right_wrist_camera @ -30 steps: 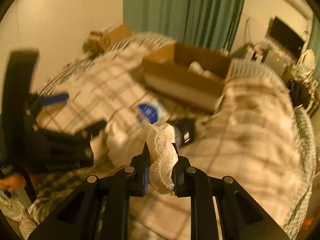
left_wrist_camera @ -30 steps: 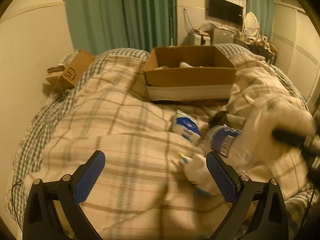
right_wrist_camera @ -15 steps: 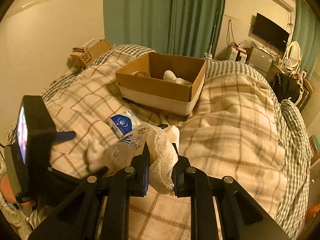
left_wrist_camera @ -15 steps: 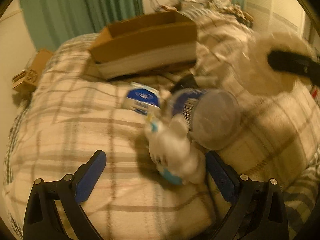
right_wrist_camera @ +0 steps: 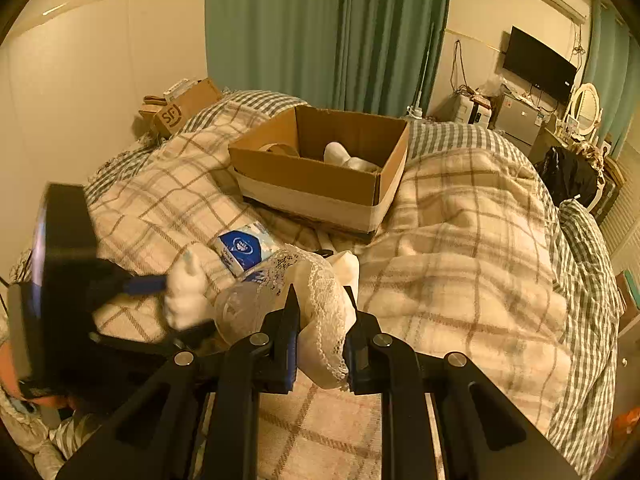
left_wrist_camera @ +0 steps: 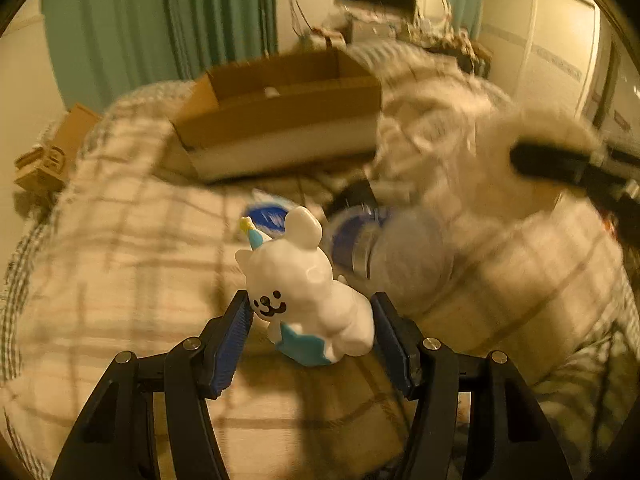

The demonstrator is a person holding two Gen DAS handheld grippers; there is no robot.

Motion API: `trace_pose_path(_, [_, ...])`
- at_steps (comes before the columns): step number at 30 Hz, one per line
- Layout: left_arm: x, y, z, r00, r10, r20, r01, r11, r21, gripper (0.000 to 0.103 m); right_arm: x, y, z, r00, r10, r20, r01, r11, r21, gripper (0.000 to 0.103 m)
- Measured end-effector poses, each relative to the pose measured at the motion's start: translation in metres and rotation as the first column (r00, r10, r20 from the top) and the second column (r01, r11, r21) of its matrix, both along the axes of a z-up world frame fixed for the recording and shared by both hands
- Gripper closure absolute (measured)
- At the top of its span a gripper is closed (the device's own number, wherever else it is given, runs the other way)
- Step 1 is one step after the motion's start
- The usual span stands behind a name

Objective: Organize objects
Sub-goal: 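Carry the lace cloth with the right tool while the left tool carries the cat figurine into the box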

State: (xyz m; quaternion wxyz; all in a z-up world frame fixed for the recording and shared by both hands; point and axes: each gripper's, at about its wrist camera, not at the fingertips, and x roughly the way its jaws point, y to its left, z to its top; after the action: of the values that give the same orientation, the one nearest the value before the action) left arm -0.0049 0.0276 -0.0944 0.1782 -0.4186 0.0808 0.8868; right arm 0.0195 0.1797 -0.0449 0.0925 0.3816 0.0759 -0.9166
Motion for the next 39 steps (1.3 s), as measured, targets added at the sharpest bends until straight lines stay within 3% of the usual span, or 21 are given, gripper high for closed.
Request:
trace_pose_path(6, [-0.013,-0.01,0.05,0.992,0.044,-0.116,-0.041,0.999,0.025,0.041,-0.002,-0.001,0.021,0.999,0.008,-0.051,-0.007,1.0,0.016,0.086])
trace_pose_path(11, [-0.036,-0.015,0.092,0.978,0.065,-0.2,-0.058,0.997,0.045,0.041,-0.017,-0.003,0.058,0.989,0.02,-0.148,-0.014,0.999,0.042,0.086])
trace_pose_path(17, [-0.083,-0.01,0.134,0.954,0.089,-0.285,-0.075,0.995,0.06,0.041,-0.062,-0.011,0.104,0.97,0.04,-0.241,-0.029,0.999,0.046,0.086])
trace_pose_path(21, [-0.124,-0.002,0.144,0.947,0.096,-0.306,-0.082,0.995,0.059,0.041,-0.103,-0.011,0.118,0.965,0.035,-0.261,-0.028,0.999,0.028,0.086])
trace_pose_path(27, [-0.189,0.008,0.129,0.951,0.112,-0.288,-0.101,0.994,0.051,0.041,-0.177,-0.005,0.109,0.972,0.018,-0.233,-0.014,1.0,0.019,0.088])
trace_pose_path(32, [-0.235,0.01,0.091,0.965,0.128,-0.23,-0.123,0.992,0.036,0.041,-0.233,-0.002,0.075,0.986,0.014,-0.165,-0.011,1.0,0.016,0.089])
trace_pose_path(38, [-0.26,0.017,0.052,0.974,0.116,-0.195,-0.121,0.992,-0.015,0.041,-0.262,0.001,0.033,0.993,0.02,-0.117,-0.022,1.0,-0.015,0.088])
trace_pose_path(39, [-0.262,0.018,0.048,0.976,0.112,-0.188,-0.118,0.993,-0.018,0.04,-0.264,0.004,0.03,0.993,0.023,-0.115,-0.027,0.999,-0.028,0.083])
